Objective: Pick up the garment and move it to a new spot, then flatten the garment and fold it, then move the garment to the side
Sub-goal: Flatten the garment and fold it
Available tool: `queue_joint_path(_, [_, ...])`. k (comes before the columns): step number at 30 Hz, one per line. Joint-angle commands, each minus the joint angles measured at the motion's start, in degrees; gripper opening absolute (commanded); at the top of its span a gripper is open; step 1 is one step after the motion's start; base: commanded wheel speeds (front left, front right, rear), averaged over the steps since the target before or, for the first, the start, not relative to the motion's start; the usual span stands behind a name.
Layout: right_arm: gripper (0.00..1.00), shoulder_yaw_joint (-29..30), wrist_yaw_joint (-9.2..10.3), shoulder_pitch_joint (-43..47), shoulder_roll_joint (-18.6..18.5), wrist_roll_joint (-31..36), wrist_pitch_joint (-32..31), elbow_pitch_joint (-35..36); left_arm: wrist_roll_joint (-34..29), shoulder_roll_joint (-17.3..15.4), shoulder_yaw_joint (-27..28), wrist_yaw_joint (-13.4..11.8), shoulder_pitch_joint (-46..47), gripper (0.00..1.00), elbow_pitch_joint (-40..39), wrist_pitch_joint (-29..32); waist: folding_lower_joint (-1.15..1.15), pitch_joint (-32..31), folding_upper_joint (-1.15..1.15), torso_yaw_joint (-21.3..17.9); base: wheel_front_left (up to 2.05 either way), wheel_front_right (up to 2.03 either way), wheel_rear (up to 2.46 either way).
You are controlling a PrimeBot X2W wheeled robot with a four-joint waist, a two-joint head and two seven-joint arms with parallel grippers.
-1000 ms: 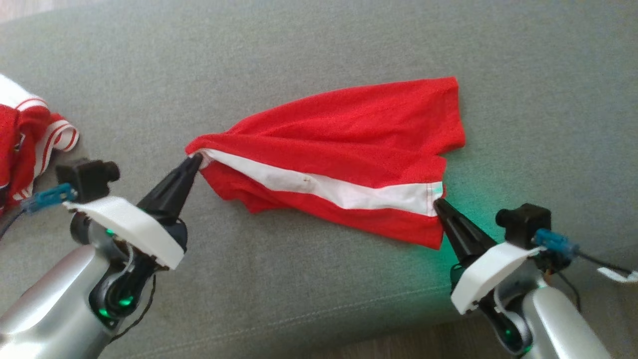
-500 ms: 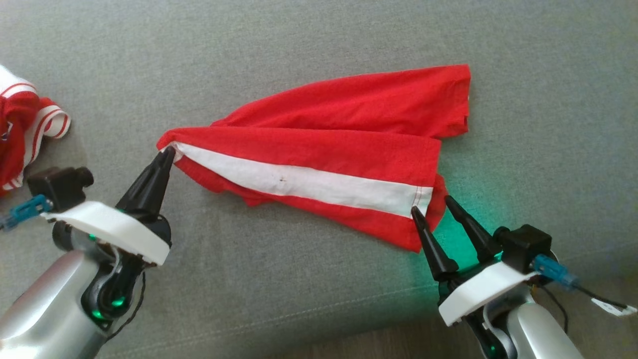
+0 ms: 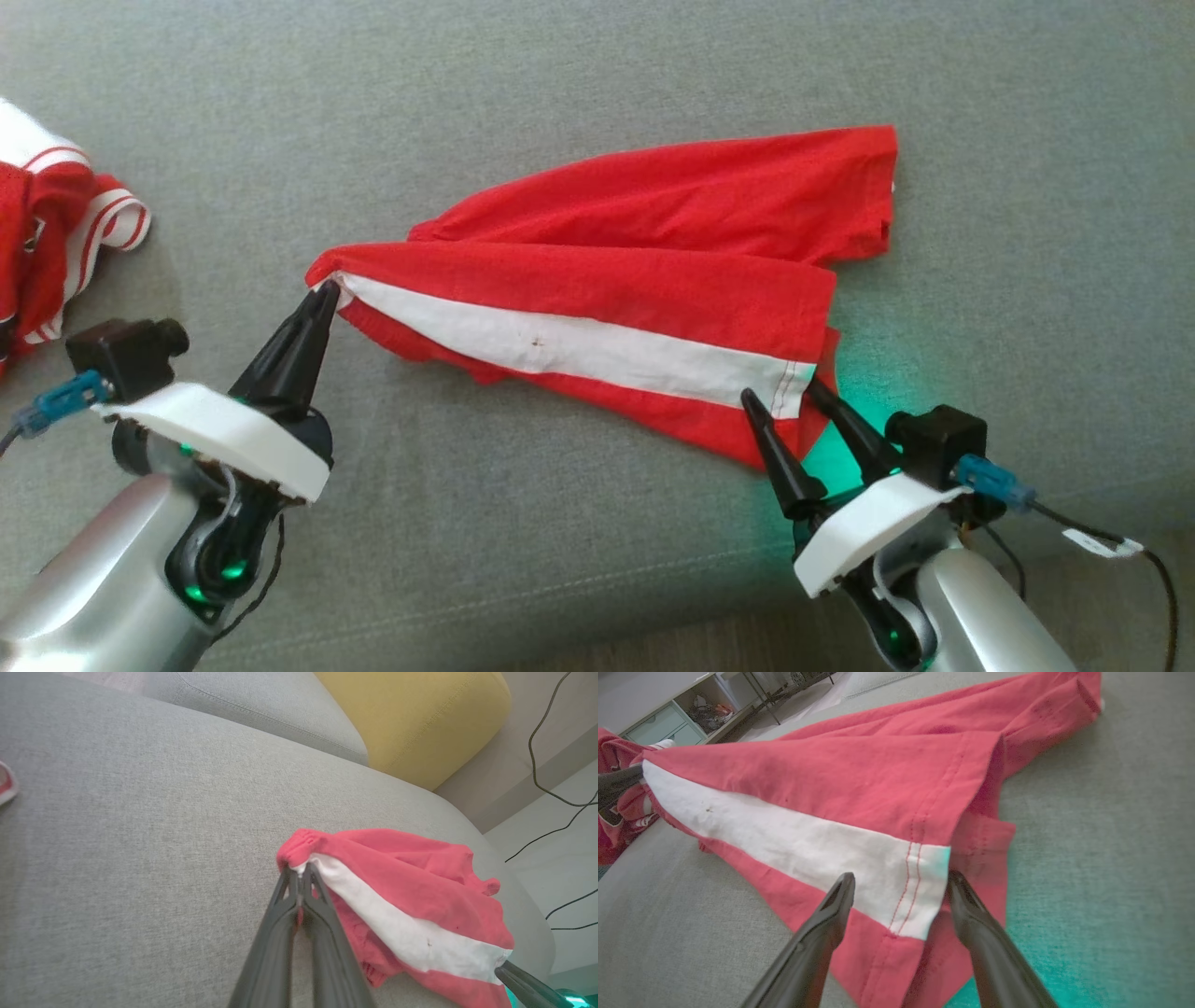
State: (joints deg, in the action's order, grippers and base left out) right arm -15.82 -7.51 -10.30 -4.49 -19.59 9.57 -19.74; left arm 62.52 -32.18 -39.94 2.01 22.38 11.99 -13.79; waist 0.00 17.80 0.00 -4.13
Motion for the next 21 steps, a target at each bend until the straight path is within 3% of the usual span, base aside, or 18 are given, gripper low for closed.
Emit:
queue_joint_path(1, [1.0, -1.81, 0.02, -1.64, 0.63, -0.93, 0.69, 0.61, -0.54, -1.65, 2.55, -0.31, 1.43, 0.0, -1.19, -0.65, 0.0, -0.26, 0.0, 0.46, 0.0, 0.0, 0.0])
queue_joint_path(2, [0.82, -2.05, 0.02, -1.79, 0.68, -1.26, 1.1, 0.56, -0.6, -1.64, 2.49, -0.36, 1.44, 0.0, -1.19, -0.64, 0.0, -0.37, 0.0, 0.58, 0.0, 0.0, 0.0])
queue_joint_path(3, [0.35, -2.18, 0.02, -1.85, 0.71, -1.42, 1.53, 0.63, -0.62, -1.63, 2.45, -0.38, 1.42, 0.0, -1.18, -0.64, 0.0, -0.55, 0.0, 0.69, 0.0, 0.0, 0.0])
queue_joint_path(4, [0.0, -2.27, 0.02, -1.82, 0.69, -1.61, 1.96, 0.91, -0.62, -1.61, 2.42, -0.4, 1.36, 0.0, -1.13, -0.64, 0.0, -0.78, 0.0, 0.78, 0.0, 0.0, 0.0])
queue_joint_path(9, [0.0, -1.76, 0.02, -0.73, 0.63, -4.58, 2.59, 3.74, -0.7, -1.69, 2.45, -0.56, 1.1, 0.0, -1.06, -0.67, 0.0, -2.07, 0.0, 0.65, 0.0, 0.0, 0.0])
queue_joint_path(14, [0.0, 0.79, 0.02, 0.15, -0.52, -8.18, 1.91, 11.49, -0.41, -2.02, 2.76, 0.03, 1.58, 0.0, -2.98, -0.34, 0.0, -3.92, 0.0, 0.02, 0.0, 0.0, 0.0])
queue_joint_path(21, [0.0, 8.17, 0.02, -8.73, -4.55, -9.9, -7.16, 24.04, 1.83, -5.44, 5.54, 1.19, 10.39, 0.0, -10.46, 6.0, 0.0, -5.88, 0.0, -2.03, 0.0, 0.0, 0.0])
